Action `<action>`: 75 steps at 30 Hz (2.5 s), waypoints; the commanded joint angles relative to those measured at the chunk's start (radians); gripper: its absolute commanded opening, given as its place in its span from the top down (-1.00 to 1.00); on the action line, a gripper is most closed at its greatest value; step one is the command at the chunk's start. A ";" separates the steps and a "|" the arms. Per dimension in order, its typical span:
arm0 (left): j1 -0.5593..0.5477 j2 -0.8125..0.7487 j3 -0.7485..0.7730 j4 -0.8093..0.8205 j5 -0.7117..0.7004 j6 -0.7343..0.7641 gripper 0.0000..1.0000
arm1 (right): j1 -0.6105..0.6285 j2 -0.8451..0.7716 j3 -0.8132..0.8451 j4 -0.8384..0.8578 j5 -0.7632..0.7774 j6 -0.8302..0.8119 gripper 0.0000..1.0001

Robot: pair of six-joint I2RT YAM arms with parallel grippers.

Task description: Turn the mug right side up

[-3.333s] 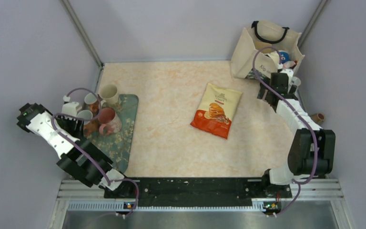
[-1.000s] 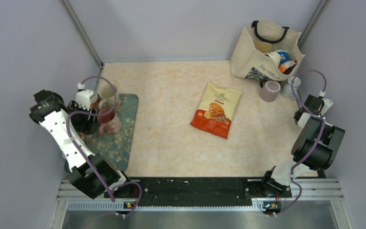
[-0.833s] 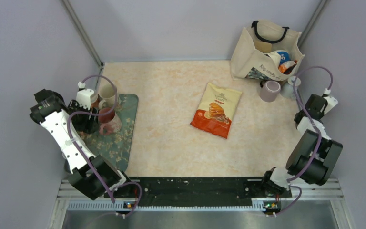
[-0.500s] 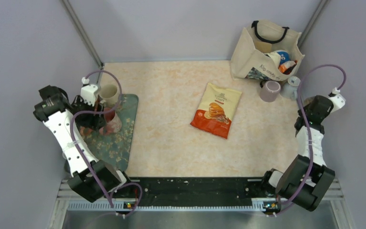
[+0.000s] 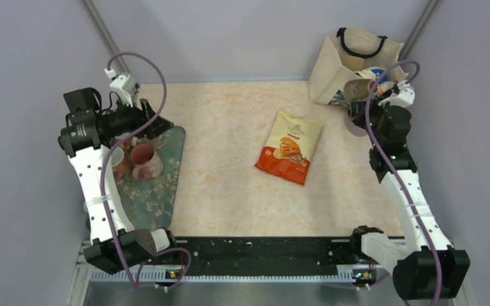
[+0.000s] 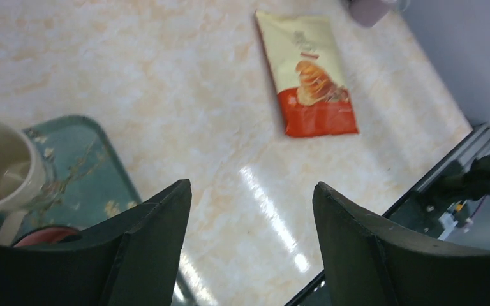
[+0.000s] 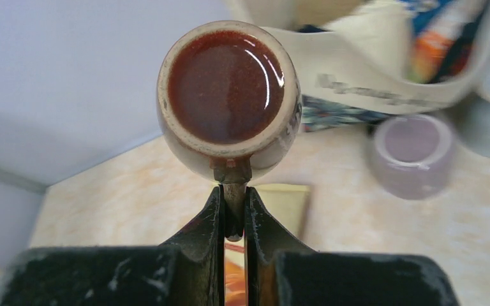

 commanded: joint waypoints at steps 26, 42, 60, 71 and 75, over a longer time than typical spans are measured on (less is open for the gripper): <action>-0.452 0.004 -0.158 1.044 0.149 -1.141 -0.32 | 0.883 0.427 0.356 0.704 -0.183 0.293 1.00; -0.482 0.049 -0.159 1.276 0.158 -1.298 0.54 | 0.904 0.553 0.389 0.779 -0.274 0.436 1.00; -0.373 0.061 -0.027 0.315 -0.467 -0.253 1.00 | 0.902 0.513 0.347 0.278 -0.117 0.196 -0.98; -0.376 0.380 0.030 0.045 -0.798 0.034 1.00 | 0.902 0.422 0.308 0.129 0.009 0.001 -0.98; -0.391 0.511 0.080 -0.009 -0.905 0.029 1.00 | 0.899 0.378 0.295 0.088 0.067 -0.056 -0.98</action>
